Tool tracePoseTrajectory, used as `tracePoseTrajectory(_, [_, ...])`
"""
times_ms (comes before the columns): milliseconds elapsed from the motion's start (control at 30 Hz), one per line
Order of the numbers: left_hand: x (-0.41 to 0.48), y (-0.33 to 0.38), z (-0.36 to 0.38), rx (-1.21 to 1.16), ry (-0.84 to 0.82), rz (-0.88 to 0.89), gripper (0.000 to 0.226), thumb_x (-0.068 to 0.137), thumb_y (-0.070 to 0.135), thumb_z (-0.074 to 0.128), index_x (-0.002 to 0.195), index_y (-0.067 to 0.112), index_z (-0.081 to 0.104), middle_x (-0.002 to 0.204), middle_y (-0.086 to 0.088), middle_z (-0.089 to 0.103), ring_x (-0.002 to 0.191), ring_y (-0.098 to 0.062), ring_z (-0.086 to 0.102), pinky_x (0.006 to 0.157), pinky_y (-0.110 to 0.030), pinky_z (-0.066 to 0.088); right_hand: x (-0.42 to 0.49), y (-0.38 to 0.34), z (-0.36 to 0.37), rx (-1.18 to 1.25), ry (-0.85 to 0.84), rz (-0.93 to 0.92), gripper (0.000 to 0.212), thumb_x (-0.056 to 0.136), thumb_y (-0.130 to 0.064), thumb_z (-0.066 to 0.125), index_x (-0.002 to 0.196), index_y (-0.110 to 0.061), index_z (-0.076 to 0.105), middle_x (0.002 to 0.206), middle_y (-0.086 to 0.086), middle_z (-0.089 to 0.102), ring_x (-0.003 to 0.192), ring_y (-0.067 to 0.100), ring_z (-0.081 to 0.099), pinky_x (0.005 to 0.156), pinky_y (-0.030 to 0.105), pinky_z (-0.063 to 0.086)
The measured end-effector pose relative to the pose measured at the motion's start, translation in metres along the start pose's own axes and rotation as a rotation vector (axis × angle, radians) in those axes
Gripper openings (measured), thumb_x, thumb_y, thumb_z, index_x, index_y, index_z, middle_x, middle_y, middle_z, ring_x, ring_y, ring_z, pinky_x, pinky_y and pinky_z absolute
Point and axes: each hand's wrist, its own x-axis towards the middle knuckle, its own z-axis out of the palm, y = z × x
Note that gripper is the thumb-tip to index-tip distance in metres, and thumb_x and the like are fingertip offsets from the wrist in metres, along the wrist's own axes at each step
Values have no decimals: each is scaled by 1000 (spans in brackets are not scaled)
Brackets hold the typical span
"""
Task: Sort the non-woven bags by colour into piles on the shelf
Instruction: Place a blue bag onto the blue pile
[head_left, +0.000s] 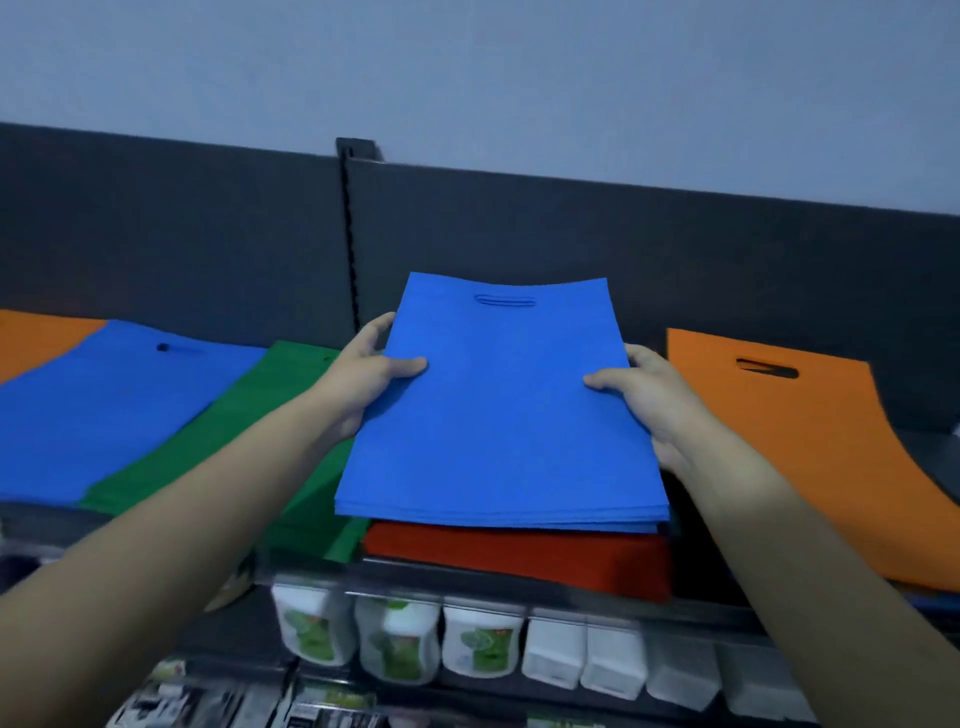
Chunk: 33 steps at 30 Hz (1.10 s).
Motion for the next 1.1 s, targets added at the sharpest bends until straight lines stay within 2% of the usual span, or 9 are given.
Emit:
tracePoseTrajectory(133, [-6, 20, -93, 51, 28, -11, 57, 87, 0, 66, 135, 23, 46, 111, 5, 69, 91, -21, 72, 67, -37, 59, 7, 2, 88, -42, -6, -16, 44, 89, -4, 61, 130, -13, 48, 109, 10, 67, 87, 25, 70, 67, 39, 58])
tracePoseTrajectory(267, [-8, 33, -201, 111, 78, -31, 54, 86, 2, 68, 134, 18, 48, 121, -1, 66, 90, -21, 72, 66, -35, 59, 6, 5, 199, -21, -24, -8, 44, 88, 0, 61, 129, -11, 48, 111, 13, 66, 88, 29, 70, 70, 43, 59])
tracePoseTrajectory(367, [-10, 45, -282, 180, 99, -84, 53, 85, 4, 70, 129, 22, 45, 105, -2, 70, 80, -20, 72, 61, -34, 57, 1, 13, 288, -22, -15, 15, 43, 87, 2, 62, 125, -9, 46, 107, 13, 65, 86, 31, 69, 69, 44, 58])
tracePoseTrajectory(533, [-6, 60, -390, 349, 76, -106, 79, 79, -2, 75, 144, 17, 33, 106, 1, 63, 90, -25, 67, 70, -39, 54, -10, 29, 404, -26, -1, 40, 36, 87, 10, 58, 107, -14, 43, 94, 4, 63, 75, 20, 64, 59, 33, 51])
tracePoseTrajectory(633, [0, 60, -428, 481, 37, -77, 88, 77, 0, 78, 148, 16, 28, 114, 4, 53, 94, -20, 59, 70, -33, 49, -11, 37, 447, -78, 40, 12, 37, 86, 10, 60, 113, -11, 47, 99, 1, 60, 79, 19, 63, 65, 35, 53])
tracePoseTrajectory(733, [13, 51, -451, 820, 4, 36, 90, 77, 11, 80, 148, 12, 25, 139, -4, 45, 122, -26, 50, 89, -35, 44, -3, 47, 475, -392, 143, -65, 50, 86, 3, 61, 132, -8, 47, 121, 3, 51, 89, 24, 61, 70, 35, 53])
tracePoseTrajectory(833, [25, 37, -463, 1229, -101, 35, 103, 79, 38, 77, 153, 12, 10, 154, -10, 27, 137, -31, 35, 104, -39, 37, 7, 61, 488, -807, 121, -157, 40, 94, -6, 54, 134, -5, 49, 140, 9, 39, 96, 20, 52, 75, 22, 43])
tracePoseTrajectory(933, [30, 21, -464, 1598, -163, 16, 81, 92, 56, 50, 152, 11, 20, 156, -17, 18, 138, -35, 29, 109, -42, 33, 13, 76, 498, -1151, 18, -143, 35, 99, -20, 45, 128, -1, 51, 134, 16, 46, 115, 30, 50, 95, 34, 42])
tracePoseTrajectory(1100, [27, -8, -463, 1736, -172, 195, 59, 100, 52, 22, 136, 11, 44, 138, -11, 46, 125, -29, 39, 101, -40, 33, 7, 104, 508, -1303, 15, -162, 54, 102, -41, 31, 143, -6, 37, 145, 13, 41, 135, 30, 34, 111, 38, 29])
